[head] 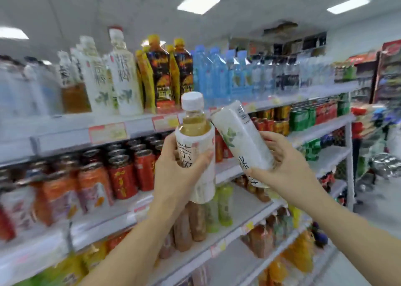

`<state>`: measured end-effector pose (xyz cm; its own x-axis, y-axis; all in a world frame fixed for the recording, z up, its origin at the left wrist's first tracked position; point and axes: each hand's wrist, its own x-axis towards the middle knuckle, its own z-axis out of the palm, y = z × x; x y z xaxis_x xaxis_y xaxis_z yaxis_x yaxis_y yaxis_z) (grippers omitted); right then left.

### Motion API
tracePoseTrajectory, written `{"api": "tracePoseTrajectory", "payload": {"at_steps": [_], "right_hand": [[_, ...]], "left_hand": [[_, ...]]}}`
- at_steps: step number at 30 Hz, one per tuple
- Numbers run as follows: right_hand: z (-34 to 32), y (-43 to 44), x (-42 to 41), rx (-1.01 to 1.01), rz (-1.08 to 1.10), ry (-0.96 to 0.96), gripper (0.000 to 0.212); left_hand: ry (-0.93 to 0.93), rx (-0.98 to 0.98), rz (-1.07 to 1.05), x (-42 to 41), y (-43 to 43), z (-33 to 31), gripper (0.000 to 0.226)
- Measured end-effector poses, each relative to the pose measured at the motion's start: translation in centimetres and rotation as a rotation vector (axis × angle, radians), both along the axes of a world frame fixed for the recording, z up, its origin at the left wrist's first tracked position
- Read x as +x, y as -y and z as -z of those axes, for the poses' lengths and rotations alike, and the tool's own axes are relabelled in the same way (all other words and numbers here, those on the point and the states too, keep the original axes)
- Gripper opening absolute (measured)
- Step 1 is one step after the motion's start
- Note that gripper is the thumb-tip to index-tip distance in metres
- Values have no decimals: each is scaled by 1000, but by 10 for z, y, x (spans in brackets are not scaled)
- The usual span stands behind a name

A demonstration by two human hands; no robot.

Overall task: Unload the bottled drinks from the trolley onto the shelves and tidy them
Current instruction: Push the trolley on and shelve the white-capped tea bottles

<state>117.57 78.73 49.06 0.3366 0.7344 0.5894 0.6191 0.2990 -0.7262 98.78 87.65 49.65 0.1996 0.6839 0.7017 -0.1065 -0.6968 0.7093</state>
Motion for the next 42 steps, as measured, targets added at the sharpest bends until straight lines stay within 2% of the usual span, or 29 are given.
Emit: {"api": "tracePoseTrajectory", "payload": {"at_steps": [10, 14, 16, 20, 25, 27, 30, 34, 38, 39, 42], "right_hand": [[-130, -48, -43, 330, 106, 548, 65], [-166, -80, -64, 518, 211, 948, 68], [-182, -100, -75, 530, 271, 1162, 71], [-208, -137, -106, 578, 322, 1430, 65], [-228, -169, -154, 479, 287, 1630, 52], [-233, -181, -172, 382, 261, 1717, 48], [-233, -198, -200, 387, 199, 1857, 47], [-229, -213, -221, 370, 194, 1914, 49], [-230, -221, -225, 407, 188, 1914, 50], [-231, -222, -223, 418, 185, 1899, 49], [-239, -222, -215, 453, 205, 1851, 50]], "left_hand": [[73, 251, -315, -73, -13, -146, 38], [97, 233, -428, -102, -48, -181, 48], [103, 196, -463, -113, -71, -189, 50], [100, 110, -521, -135, -114, -186, 44], [55, 21, -623, -166, -157, -176, 46], [69, -12, -616, -176, -168, -172, 47], [97, -48, -577, -188, -177, -168, 58], [77, -53, -591, -196, -183, -167, 58], [-72, -62, -669, -201, -188, -159, 80], [-102, -26, -716, -202, -184, -155, 85], [-168, 291, -870, -199, -170, -146, 83]]}}
